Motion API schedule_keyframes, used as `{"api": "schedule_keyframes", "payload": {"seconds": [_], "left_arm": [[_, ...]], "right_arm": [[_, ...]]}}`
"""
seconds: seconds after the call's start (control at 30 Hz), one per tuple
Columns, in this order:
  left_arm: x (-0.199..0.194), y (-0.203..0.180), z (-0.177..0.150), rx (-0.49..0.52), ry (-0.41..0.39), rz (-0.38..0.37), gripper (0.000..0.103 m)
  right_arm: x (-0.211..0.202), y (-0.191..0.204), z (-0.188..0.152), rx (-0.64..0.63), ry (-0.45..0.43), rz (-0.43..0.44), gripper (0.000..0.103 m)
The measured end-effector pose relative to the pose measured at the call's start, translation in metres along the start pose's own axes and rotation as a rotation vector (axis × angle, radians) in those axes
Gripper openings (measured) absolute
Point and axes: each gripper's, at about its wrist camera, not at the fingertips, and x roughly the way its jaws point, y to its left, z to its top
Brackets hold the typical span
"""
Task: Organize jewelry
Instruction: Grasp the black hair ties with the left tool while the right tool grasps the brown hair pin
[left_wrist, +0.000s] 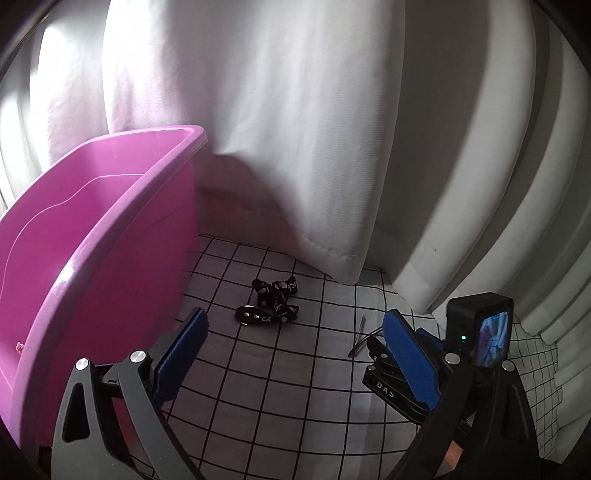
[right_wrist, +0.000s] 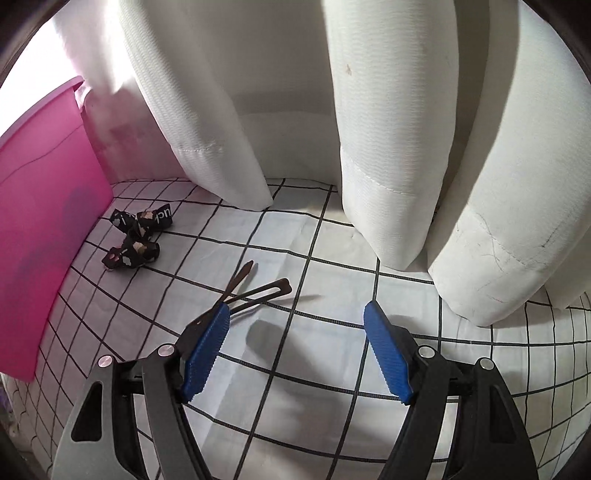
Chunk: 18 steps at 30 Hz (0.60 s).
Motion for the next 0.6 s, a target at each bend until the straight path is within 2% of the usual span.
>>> {"api": "schedule_keyframes", "payload": {"seconds": [0.27,0.5,0.6], "left_arm": [[0.035,0.017,-0.011,-0.004,0.037,0.041,0.093],[0.054,0.03,-0.017,-0.014,0.067,0.068,0.093],[0.064,0.034,-0.017,-0.021,0.069,0.073,0.093]], "right_arm": [[-0.002,0.018,-0.005,0.003,-0.005,0.07,0.072],[0.012,0.033,-0.002,-0.004,0.007,0.037,0.072],[0.02,0.041,0.002,-0.034,0.008,-0.021,0.072]]}}
